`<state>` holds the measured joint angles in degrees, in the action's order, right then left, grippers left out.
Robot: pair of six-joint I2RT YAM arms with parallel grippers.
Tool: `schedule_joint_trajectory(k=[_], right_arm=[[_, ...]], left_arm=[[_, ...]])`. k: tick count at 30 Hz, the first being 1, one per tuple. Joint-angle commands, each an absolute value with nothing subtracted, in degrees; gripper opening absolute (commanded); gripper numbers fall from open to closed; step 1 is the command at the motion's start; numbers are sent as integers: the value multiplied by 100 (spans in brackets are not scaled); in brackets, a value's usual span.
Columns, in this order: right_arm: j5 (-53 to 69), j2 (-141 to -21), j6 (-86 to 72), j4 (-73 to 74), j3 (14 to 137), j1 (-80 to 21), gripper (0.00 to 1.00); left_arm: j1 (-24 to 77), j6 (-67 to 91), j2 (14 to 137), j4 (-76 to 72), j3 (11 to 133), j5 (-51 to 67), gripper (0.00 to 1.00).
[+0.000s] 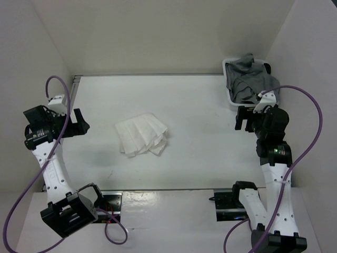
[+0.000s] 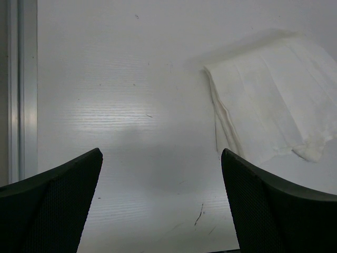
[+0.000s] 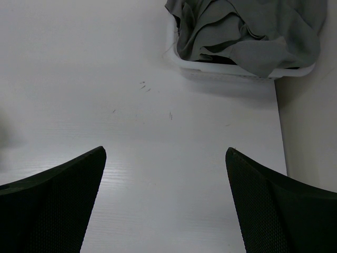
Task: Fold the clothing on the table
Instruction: Fold the skirt
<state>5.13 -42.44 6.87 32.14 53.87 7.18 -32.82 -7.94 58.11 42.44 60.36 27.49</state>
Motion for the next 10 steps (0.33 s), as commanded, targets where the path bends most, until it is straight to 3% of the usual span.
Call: schedule_joint_trajectory(k=[1, 10], right_arm=[[466, -4175, 659, 2892, 5361, 747, 98], [466, -4253, 712, 2892, 5361, 747, 98]], left_arm=[[-3313, -949, 5818, 4245, 6135, 2962, 99], [-3313, -949, 5818, 4245, 6135, 2962, 99]])
